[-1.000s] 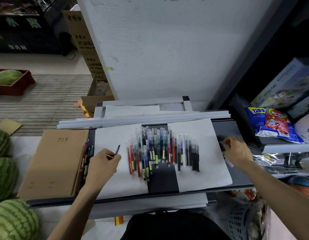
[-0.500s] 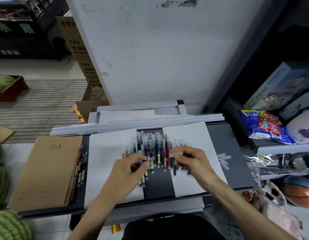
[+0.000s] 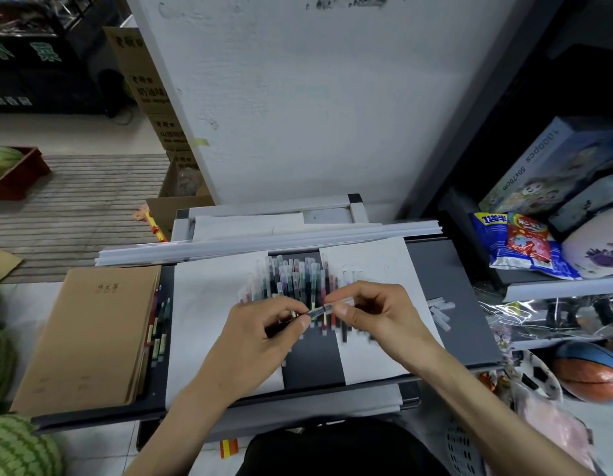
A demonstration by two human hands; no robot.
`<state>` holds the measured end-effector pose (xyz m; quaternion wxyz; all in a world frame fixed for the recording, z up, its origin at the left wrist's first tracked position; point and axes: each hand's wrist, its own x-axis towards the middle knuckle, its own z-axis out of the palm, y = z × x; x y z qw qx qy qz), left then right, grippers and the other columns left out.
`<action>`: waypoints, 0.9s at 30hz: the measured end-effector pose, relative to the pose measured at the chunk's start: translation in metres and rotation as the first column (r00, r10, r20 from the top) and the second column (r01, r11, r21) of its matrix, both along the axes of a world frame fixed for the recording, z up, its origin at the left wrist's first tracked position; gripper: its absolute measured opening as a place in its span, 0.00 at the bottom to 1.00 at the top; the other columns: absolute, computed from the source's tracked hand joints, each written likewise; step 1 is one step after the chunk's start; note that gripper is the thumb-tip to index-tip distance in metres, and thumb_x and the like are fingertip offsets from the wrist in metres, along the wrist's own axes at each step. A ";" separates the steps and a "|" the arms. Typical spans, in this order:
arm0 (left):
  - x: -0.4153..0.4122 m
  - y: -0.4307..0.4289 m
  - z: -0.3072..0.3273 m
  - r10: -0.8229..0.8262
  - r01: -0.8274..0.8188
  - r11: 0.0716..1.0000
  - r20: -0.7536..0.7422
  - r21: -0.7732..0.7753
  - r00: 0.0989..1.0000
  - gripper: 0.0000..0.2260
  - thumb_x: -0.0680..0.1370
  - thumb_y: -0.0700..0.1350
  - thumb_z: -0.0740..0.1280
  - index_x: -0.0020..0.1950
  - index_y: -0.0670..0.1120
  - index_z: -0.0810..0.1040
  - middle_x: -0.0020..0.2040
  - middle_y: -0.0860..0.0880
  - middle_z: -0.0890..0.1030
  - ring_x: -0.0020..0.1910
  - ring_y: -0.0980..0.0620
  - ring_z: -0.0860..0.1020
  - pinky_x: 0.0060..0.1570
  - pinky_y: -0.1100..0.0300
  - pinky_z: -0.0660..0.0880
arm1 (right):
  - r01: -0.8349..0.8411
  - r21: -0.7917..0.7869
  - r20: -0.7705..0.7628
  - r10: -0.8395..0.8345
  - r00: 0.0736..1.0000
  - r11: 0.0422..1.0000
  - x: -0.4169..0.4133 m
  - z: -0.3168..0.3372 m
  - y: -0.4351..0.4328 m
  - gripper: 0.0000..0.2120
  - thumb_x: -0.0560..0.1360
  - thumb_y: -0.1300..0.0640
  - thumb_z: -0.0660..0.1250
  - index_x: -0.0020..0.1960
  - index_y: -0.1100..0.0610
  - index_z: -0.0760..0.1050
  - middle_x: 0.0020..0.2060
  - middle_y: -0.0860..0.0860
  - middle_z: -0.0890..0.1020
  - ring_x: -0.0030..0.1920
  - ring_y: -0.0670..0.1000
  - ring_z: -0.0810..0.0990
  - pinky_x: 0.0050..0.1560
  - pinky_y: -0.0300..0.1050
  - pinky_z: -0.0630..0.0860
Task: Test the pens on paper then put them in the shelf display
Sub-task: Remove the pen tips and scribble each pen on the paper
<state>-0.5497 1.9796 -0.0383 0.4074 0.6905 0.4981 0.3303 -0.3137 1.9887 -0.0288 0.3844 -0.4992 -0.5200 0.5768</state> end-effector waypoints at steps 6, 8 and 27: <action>0.005 0.001 -0.006 -0.004 0.009 0.999 -0.094 0.043 0.996 0.04 0.80 0.51 0.69 0.49 0.56 0.83 0.37 0.58 0.82 0.34 0.52 0.79 0.35 0.63 0.73 | 0.012 -0.008 0.054 -0.012 0.998 1.000 -0.008 -0.011 -0.002 0.10 0.78 0.69 0.71 0.48 0.56 0.87 0.36 0.55 0.85 0.35 0.51 0.81 0.41 0.43 0.78; 0.009 0.000 -0.009 0.002 0.009 0.998 -0.158 0.066 0.987 0.06 0.80 0.51 0.67 0.47 0.54 0.83 0.36 0.56 0.80 0.35 0.52 0.77 0.35 0.57 0.74 | 0.040 -0.002 0.056 -0.039 0.998 0.999 -0.012 -0.017 -0.005 0.11 0.78 0.71 0.70 0.47 0.57 0.87 0.34 0.58 0.84 0.33 0.49 0.77 0.39 0.43 0.75; 0.008 0.003 -0.062 0.028 -0.082 0.987 -0.351 -0.140 0.936 0.07 0.84 0.50 0.65 0.56 0.59 0.83 0.48 0.61 0.84 0.44 0.60 0.81 0.49 0.59 0.79 | 0.255 -0.344 0.116 -0.229 0.967 0.903 0.008 -0.074 0.010 0.10 0.82 0.58 0.70 0.50 0.66 0.81 0.41 0.60 0.88 0.38 0.55 0.87 0.35 0.43 0.80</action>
